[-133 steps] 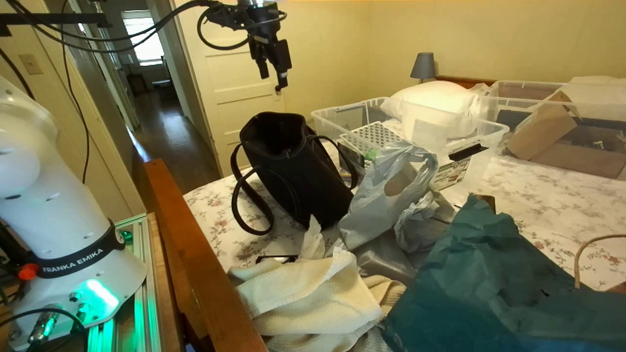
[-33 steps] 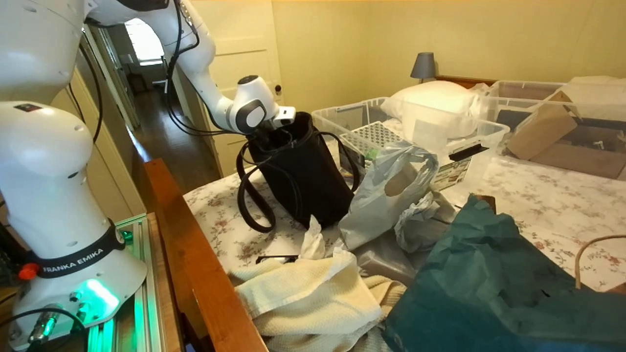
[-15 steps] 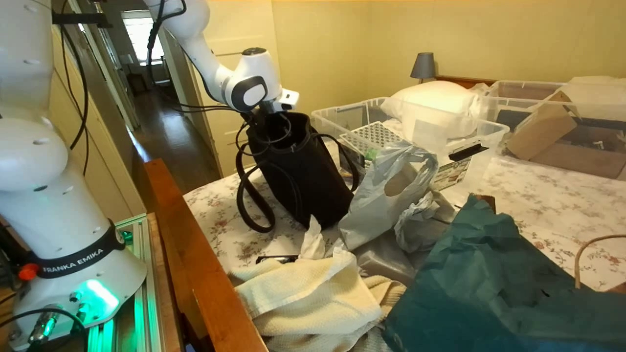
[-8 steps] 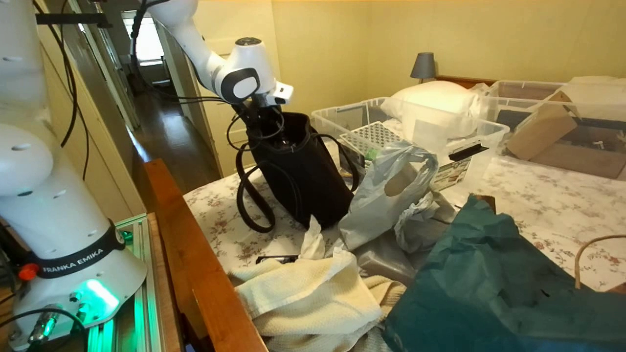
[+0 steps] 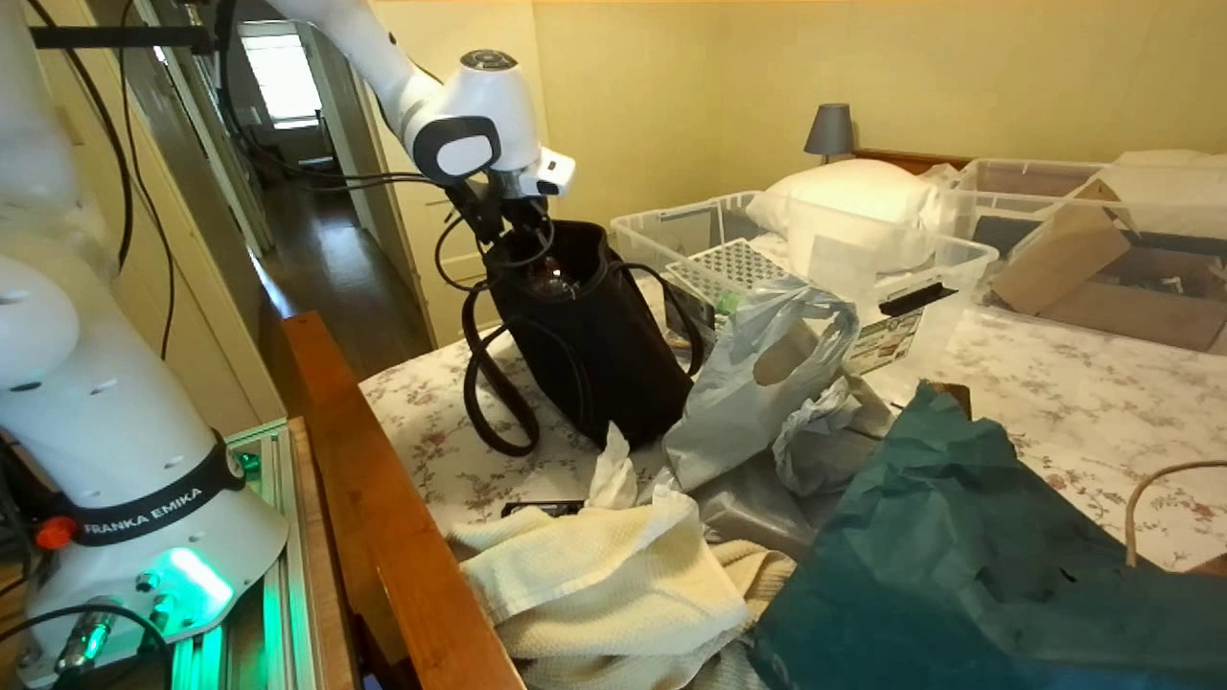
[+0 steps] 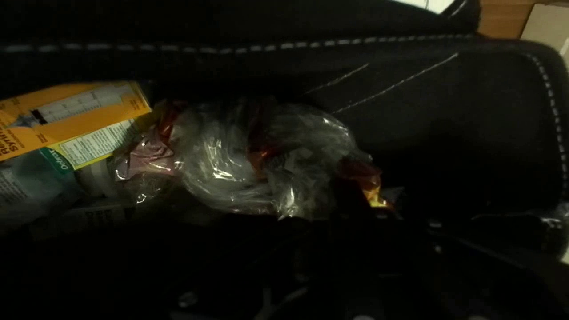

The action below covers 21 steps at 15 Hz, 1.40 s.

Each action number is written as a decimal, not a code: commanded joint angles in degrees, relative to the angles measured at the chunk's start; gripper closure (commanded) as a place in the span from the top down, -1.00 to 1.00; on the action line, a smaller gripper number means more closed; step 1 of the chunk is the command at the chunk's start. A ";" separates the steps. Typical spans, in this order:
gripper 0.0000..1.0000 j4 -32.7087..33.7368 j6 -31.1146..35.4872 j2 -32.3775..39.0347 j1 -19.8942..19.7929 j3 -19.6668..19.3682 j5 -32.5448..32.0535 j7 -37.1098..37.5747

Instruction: Remove the brown plastic from the bag and put it on the bed

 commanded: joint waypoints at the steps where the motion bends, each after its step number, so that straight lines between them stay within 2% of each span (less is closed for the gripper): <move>1: -1.00 -2.59 -4.16 -5.53 -1.45 0.96 9.22 -8.39; 6: -1.00 -4.42 -7.97 -9.85 0.80 -2.50 15.84 -14.78; 10: -1.00 -5.19 -14.28 -13.79 1.79 -5.23 22.98 -23.01; 21: -1.00 -9.60 -23.75 -24.46 5.14 -12.09 31.68 -34.79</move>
